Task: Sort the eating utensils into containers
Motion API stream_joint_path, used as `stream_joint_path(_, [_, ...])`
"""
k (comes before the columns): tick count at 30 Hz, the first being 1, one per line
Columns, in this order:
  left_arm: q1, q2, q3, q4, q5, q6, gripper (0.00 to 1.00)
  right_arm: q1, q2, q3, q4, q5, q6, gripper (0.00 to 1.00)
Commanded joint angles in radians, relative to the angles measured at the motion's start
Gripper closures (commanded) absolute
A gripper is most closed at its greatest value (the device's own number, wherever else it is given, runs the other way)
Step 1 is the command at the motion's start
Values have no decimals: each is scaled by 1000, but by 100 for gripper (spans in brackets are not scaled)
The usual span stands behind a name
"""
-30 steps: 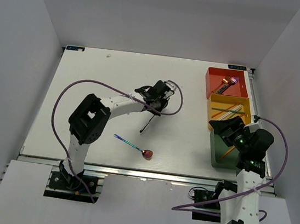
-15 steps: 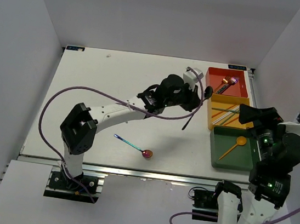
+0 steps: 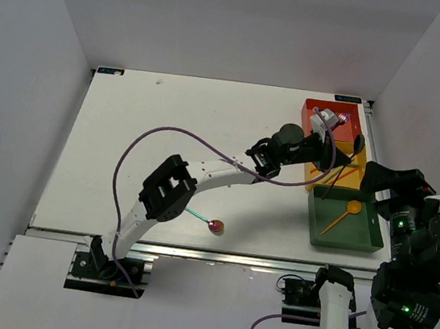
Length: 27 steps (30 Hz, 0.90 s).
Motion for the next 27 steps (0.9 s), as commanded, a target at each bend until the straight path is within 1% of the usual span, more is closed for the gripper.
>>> stream_joint_path(1, [-17,48,82,109,57,-49,100,24,-13,48,-46,51,-34,11])
stream_joint_path(2, [-31,65,114,98,60,-34,100,29,-19,48,-46,62,-35,11])
stream_joint_path(4, [-48,93,132,89,68,-13,100,43,-24,43,-47,73,-42,11])
stream_joint_path(7, [-84,128,148,20,31,97,100,55,-34,29,-40,79,-46,11])
stream_joint_path(8, [-100,143,150,-21,-13,157,100,57,-34,28,-34,76,-46,11])
stream_joint_path(9, [-104,154,159,-35,-18,174,100,58,-39,20,-32,74,-48,11])
stream_joint_path(13, [-112,206,194,-83,-11,184,100,66,-45,-3,-21,73,-57,11])
stream_joint_path(17, [-120,212,170,-52,-12,158,100,70,-57,-24,-9,78,-60,11])
stream_joint_path(21, [-126,223,162,-64,-24,156,100,78,-59,-29,-3,81,-66,11])
stream_joint_path(23, [-126,232,170,-83,-21,156,96,81,-62,-26,-3,85,-68,11])
stream_joint_path(25, [-127,231,173,-94,-18,164,80,81,-62,-26,-1,85,-68,11])
stream_joint_path(27, [-137,225,187,-127,-24,181,70,83,-62,-26,0,81,-68,11])
